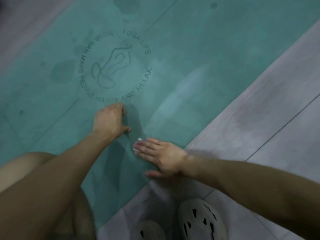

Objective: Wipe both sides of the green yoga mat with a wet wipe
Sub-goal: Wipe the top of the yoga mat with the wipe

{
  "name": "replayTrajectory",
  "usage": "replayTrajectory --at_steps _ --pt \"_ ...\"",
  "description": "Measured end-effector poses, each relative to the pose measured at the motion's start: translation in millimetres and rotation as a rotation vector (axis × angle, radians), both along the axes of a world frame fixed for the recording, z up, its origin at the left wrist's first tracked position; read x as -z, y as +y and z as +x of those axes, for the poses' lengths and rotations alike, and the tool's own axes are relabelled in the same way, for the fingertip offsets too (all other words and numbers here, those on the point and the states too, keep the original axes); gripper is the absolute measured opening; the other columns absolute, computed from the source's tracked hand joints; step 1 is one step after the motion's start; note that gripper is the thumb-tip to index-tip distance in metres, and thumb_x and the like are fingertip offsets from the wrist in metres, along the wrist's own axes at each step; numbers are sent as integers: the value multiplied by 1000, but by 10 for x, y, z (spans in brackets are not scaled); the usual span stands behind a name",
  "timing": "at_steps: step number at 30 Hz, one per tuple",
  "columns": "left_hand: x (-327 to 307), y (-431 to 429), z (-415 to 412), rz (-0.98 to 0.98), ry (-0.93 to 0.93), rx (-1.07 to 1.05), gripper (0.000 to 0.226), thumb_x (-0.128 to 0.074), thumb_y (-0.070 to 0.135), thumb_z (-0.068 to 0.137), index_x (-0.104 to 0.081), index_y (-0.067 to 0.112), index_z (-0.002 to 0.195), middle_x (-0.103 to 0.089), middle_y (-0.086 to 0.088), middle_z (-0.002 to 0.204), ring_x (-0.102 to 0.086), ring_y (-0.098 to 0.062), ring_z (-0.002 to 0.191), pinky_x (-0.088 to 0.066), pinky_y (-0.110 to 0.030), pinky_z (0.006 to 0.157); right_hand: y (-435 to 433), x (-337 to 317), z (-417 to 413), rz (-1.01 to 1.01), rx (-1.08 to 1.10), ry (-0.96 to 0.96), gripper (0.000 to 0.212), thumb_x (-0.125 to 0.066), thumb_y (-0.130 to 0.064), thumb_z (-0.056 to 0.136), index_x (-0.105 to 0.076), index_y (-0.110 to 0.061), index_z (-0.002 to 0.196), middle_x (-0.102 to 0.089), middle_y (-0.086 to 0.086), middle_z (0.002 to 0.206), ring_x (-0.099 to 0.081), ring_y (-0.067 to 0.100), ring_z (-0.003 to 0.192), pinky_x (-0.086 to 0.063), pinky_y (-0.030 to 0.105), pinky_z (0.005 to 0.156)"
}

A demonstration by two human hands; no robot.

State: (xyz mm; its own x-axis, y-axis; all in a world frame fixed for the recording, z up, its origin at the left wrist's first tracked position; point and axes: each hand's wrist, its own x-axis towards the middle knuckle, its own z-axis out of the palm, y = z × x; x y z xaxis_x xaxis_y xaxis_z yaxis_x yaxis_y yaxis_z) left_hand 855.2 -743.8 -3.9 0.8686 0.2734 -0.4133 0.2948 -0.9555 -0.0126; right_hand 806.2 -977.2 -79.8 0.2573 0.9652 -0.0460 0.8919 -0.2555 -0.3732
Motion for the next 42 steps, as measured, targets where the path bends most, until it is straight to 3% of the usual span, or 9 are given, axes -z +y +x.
replayTrajectory --at_steps 3,9,14,17,23,29,33,37,42 --pt "51 -4 -29 1 26 -29 62 -100 44 60 -51 25 93 -65 -4 99 -64 -31 96 -47 -40 78 -336 -9 355 10 -45 -67 76 -36 -57 108 -20 -12 167 -17 6 175 -10 22 163 -12 45 131" --pt "19 -124 184 69 90 144 67 -102 35 50 -48 26 90 -63 -4 99 -62 -31 97 -47 -41 80 -1236 -224 1325 -173 793 -75 77 -14 -61 109 -1 -14 169 -2 8 177 6 20 163 -6 45 132" --pt "-30 -145 317 165 141 302 64 -100 43 56 -53 25 96 -65 -6 103 -65 -32 101 -47 -40 83 -598 -77 100 -72 237 27 81 -32 -62 107 -16 -10 168 -9 8 176 3 23 163 -12 46 131" --pt "-60 -82 348 132 75 250 43 -92 33 70 -60 25 97 -68 -7 105 -66 -33 101 -49 -40 83 -566 -8 164 -49 -2 -42 72 -30 -55 110 -18 -15 168 -12 4 176 -4 20 163 -11 45 131" --pt "-116 225 273 84 12 112 16 -78 35 90 -65 27 87 -73 -6 101 -68 -34 96 -49 -36 77 -325 -213 947 -124 559 -64 82 -17 -65 106 -16 -11 168 -12 8 175 -2 23 163 -8 44 132" --pt "-157 479 126 77 -45 43 12 -65 31 101 -73 23 96 -70 -11 103 -67 -37 101 -48 -40 77 441 -4 303 -41 -195 11 76 -28 -62 106 -32 -14 165 -26 4 172 -18 21 161 -14 44 130" --pt "-88 467 90 57 -58 3 16 -60 34 102 -72 24 102 -71 -10 111 -67 -36 104 -52 -43 84 -60 -78 1574 -75 337 -70 74 -15 -60 108 -10 -18 169 -11 4 176 -5 18 163 -7 42 132" --pt "-135 386 169 17 -82 -22 33 -59 45 101 -58 22 78 -69 -8 96 -66 -35 92 -53 -41 78 -754 -298 2411 -148 835 -32 80 -20 -63 107 -8 -13 169 -4 5 176 0 18 163 -1 36 132" --pt "-321 308 393 -33 -152 -26 61 -54 55 102 -43 16 56 -51 -6 64 -58 -35 71 -39 -36 63 -397 -412 1970 -95 336 -69 74 -23 -56 109 -10 -14 169 -7 4 176 -4 17 163 -13 41 132"
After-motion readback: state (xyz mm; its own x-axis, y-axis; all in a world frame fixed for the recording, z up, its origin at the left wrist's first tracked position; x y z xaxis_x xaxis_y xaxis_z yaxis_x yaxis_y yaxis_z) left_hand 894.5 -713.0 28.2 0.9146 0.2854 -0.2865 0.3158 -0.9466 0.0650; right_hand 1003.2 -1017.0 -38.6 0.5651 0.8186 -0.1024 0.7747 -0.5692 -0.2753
